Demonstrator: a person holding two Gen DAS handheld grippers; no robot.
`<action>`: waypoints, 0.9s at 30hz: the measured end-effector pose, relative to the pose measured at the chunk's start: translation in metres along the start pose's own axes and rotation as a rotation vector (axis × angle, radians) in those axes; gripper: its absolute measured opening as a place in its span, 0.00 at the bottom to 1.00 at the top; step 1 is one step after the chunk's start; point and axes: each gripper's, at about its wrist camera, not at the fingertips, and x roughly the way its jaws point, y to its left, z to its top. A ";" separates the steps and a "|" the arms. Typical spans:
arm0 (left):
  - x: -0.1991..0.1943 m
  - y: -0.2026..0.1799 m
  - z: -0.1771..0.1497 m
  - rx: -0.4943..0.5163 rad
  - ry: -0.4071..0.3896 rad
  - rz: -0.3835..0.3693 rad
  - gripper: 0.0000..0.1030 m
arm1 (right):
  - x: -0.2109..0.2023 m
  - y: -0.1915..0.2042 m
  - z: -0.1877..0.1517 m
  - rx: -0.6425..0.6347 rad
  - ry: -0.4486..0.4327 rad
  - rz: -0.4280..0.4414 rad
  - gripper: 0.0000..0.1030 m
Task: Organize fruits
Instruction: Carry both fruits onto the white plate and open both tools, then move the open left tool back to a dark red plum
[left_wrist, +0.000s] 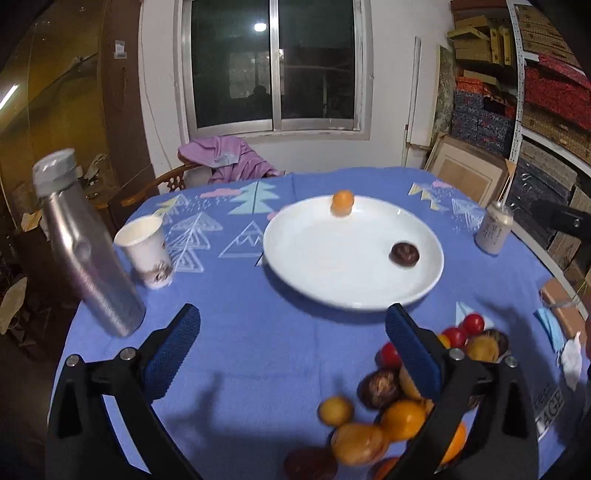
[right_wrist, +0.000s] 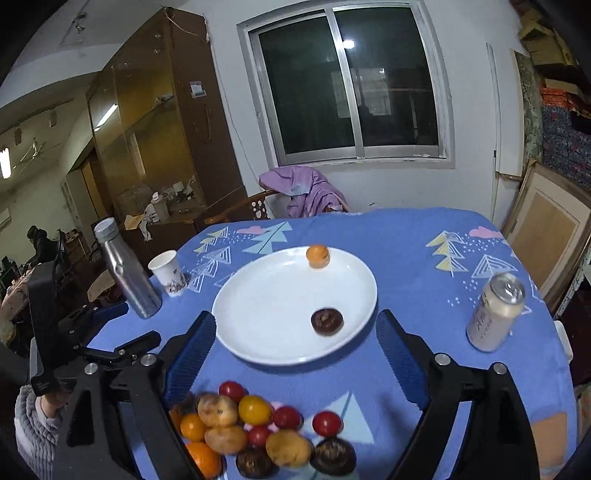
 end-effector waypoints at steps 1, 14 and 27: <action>-0.001 0.003 -0.020 -0.010 0.026 0.005 0.96 | -0.002 -0.003 -0.014 -0.002 0.009 -0.009 0.87; -0.018 0.010 -0.094 0.028 0.108 0.026 0.96 | 0.000 -0.040 -0.063 0.051 0.126 -0.053 0.87; -0.011 0.002 -0.091 0.091 0.088 0.104 0.74 | 0.019 -0.046 -0.075 0.080 0.197 -0.099 0.87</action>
